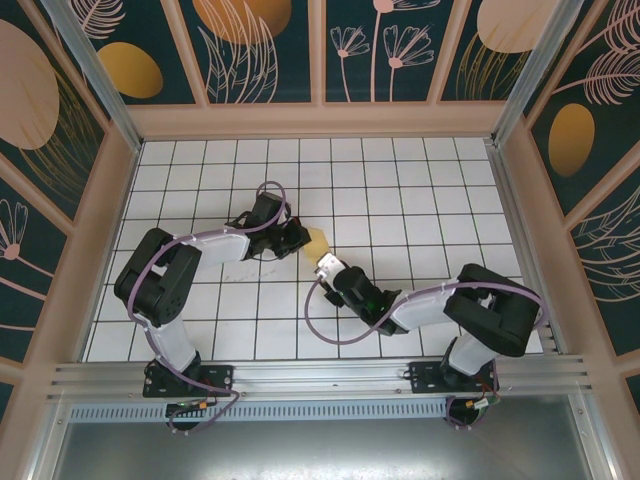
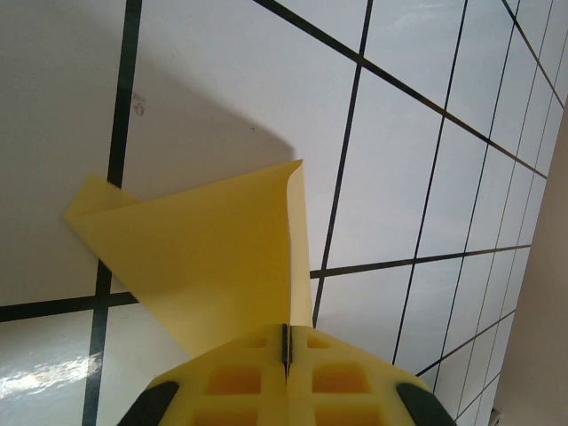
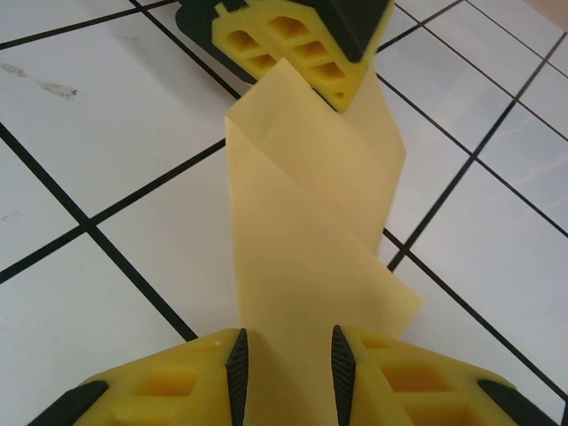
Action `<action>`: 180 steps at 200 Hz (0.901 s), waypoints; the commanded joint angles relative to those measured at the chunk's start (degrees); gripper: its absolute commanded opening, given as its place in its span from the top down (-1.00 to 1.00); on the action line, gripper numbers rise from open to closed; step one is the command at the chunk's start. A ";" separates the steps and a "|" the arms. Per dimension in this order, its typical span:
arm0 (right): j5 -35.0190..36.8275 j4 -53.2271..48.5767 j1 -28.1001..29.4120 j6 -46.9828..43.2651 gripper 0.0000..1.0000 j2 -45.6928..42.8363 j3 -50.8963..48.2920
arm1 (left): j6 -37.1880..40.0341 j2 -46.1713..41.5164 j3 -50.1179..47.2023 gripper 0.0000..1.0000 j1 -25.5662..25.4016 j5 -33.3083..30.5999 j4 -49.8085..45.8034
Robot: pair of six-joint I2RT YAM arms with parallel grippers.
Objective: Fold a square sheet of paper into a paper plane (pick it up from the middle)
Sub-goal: Fold the wing for the fifth time at the center of the table.
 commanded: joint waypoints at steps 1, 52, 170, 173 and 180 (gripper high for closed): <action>-1.42 1.87 0.88 -2.53 0.34 2.19 2.27 | 0.96 1.04 1.31 1.00 0.28 0.31 -1.24; 0.01 1.85 1.69 -3.96 0.34 4.77 4.31 | 1.03 1.01 1.35 1.00 0.27 0.38 -1.40; 2.96 1.42 1.72 -3.53 0.66 8.60 5.97 | 1.33 1.10 1.37 1.00 0.28 0.65 -1.70; 3.01 1.41 1.70 -3.58 0.67 8.63 5.97 | 1.28 1.10 1.36 1.00 0.32 0.66 -1.68; 3.13 1.39 1.70 -3.53 0.69 8.63 5.91 | 1.27 1.02 1.27 1.00 0.27 0.66 -1.67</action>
